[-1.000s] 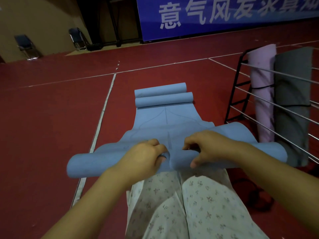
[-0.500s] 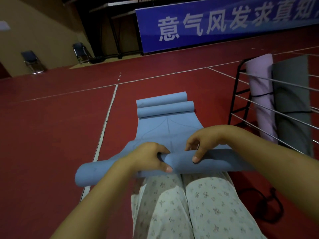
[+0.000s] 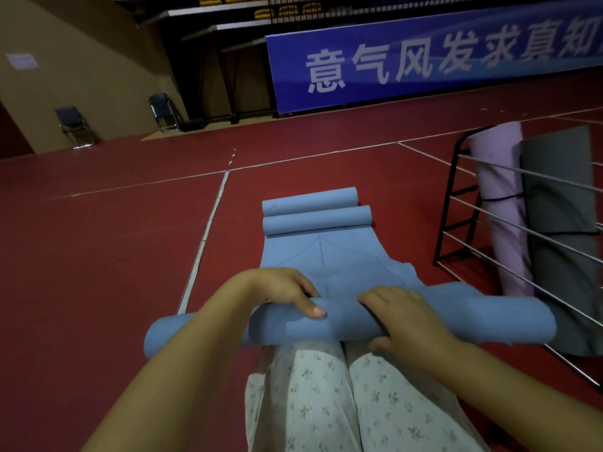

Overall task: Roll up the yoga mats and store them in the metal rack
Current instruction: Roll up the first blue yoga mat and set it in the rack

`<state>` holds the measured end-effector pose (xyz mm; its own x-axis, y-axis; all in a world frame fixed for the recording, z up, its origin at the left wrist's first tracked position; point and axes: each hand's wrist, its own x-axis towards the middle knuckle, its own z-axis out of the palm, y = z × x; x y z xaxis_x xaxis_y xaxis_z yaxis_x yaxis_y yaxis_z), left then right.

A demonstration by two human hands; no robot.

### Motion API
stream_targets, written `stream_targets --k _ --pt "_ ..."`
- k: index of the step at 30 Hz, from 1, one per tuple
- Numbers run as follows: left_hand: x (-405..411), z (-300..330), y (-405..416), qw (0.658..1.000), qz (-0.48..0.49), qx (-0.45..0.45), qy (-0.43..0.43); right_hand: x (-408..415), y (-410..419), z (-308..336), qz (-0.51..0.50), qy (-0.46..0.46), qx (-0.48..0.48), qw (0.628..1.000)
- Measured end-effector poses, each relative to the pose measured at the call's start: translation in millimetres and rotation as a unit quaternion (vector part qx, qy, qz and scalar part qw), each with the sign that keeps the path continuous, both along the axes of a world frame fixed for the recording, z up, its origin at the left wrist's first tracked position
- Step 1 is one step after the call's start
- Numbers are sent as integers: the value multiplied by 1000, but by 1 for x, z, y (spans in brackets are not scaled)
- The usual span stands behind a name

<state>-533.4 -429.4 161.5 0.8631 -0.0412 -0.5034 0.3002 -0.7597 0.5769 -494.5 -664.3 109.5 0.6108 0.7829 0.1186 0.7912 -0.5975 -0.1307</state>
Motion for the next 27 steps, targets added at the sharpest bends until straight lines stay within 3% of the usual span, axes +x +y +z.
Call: stream_targets --k 5,8,12,15,17,21,27 --pt "9 -3 5 998 18 -36 42 25 4 10 38 65 7 997" --pt "10 -2 7 999 -3 21 38 33 7 15 55 88 -6 995" --pt "-1 -7 3 973 -40 158 -161 45 10 25 65 141 -13 988" --pt "-25 -32 -10 898 -72 255 -352 57 18 31 77 166 -52 982" --pt "-39 -49 -16 869 -69 285 -399 67 24 34 81 180 -78 977" --pt "-38 -62 -18 875 -43 305 -374 81 36 45 66 225 -132 963" --pt "-15 -45 -6 926 -35 222 -305 92 48 57 34 291 -191 937"
